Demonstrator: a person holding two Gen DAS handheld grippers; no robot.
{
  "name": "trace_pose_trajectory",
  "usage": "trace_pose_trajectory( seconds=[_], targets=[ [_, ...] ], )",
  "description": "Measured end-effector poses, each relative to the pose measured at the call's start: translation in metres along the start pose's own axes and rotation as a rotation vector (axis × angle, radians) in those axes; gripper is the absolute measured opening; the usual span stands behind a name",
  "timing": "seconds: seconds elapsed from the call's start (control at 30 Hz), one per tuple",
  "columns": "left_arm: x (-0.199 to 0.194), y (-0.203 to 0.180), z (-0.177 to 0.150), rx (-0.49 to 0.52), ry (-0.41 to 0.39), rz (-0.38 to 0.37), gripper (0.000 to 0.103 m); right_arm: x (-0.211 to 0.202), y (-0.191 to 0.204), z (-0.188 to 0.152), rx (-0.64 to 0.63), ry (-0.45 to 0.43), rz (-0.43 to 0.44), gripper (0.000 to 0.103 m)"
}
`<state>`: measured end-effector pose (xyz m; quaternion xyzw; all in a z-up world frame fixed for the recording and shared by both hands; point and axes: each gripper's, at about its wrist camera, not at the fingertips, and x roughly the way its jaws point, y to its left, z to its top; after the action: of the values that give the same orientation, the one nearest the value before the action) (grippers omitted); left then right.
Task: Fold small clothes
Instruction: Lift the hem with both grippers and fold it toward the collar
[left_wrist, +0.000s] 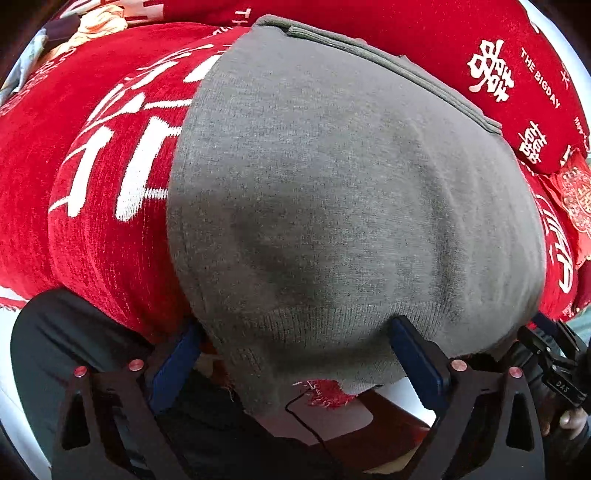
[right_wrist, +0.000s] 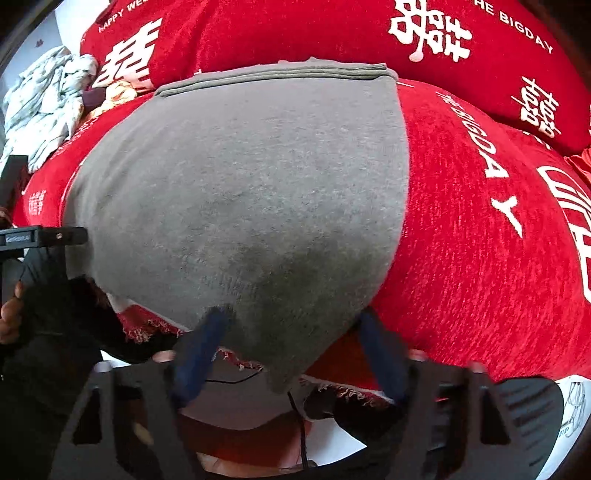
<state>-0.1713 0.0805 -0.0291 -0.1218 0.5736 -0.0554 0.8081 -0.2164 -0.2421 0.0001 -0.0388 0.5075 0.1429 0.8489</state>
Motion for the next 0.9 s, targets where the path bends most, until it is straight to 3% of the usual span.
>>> trace_pose_trajectory(
  seconds=[0.1, 0.17, 0.2, 0.27, 0.3, 0.4, 0.5, 0.57, 0.63, 0.7, 0.73, 0.77, 0.8, 0.87, 0.9],
  targets=[
    [-0.005, 0.0, -0.002, -0.006, -0.016, -0.001, 0.082, 0.001, -0.008, -0.003, 0.036, 0.014, 0.021, 0.035],
    [-0.009, 0.004, -0.003, -0.016, -0.023, -0.01, 0.065, 0.004, -0.016, -0.005, 0.078, 0.039, 0.075, 0.012],
    [-0.011, 0.006, -0.003, -0.02, -0.026, -0.017, 0.061, 0.005, -0.018, -0.007, 0.094, 0.048, 0.092, 0.009],
    [-0.014, 0.009, -0.003, -0.02, -0.03, -0.025, 0.04, 0.006, -0.02, -0.008, 0.106, 0.044, 0.099, 0.008],
    [-0.016, 0.009, -0.004, -0.019, -0.032, -0.03, 0.037, 0.005, -0.02, -0.008, 0.108, 0.043, 0.102, 0.008],
    [-0.014, 0.014, -0.005, -0.028, -0.019, -0.047, 0.037, 0.008, -0.027, -0.009, 0.166, 0.063, 0.142, 0.012],
    [-0.015, 0.021, -0.008, -0.044, -0.013, -0.059, 0.041, 0.011, -0.03, -0.011, 0.193, 0.075, 0.193, 0.031],
    [-0.015, 0.023, -0.009, -0.05, -0.015, -0.049, 0.053, 0.012, -0.026, -0.012, 0.193, 0.073, 0.209, 0.05],
    [-0.012, 0.021, -0.006, -0.055, -0.01, -0.053, 0.053, 0.014, -0.019, -0.011, 0.167, 0.074, 0.181, 0.052],
    [-0.013, 0.02, -0.007, -0.053, -0.017, -0.054, 0.052, 0.015, -0.011, -0.01, 0.135, 0.074, 0.136, 0.051],
    [-0.014, 0.021, -0.008, -0.05, -0.02, -0.053, 0.048, 0.016, -0.009, -0.01, 0.124, 0.076, 0.112, 0.035],
    [-0.015, 0.019, -0.008, -0.04, -0.022, -0.059, 0.037, 0.017, -0.01, -0.009, 0.122, 0.081, 0.104, 0.011],
    [-0.018, 0.02, -0.01, -0.028, -0.025, -0.058, 0.032, 0.017, -0.012, -0.009, 0.13, 0.084, 0.12, 0.008],
    [-0.022, 0.017, -0.012, -0.008, -0.03, -0.056, 0.01, 0.011, -0.015, -0.008, 0.129, 0.065, 0.141, 0.007],
    [-0.028, 0.014, -0.012, 0.001, -0.039, -0.053, 0.01, 0.005, -0.015, -0.008, 0.122, 0.045, 0.154, 0.007]
  ],
)
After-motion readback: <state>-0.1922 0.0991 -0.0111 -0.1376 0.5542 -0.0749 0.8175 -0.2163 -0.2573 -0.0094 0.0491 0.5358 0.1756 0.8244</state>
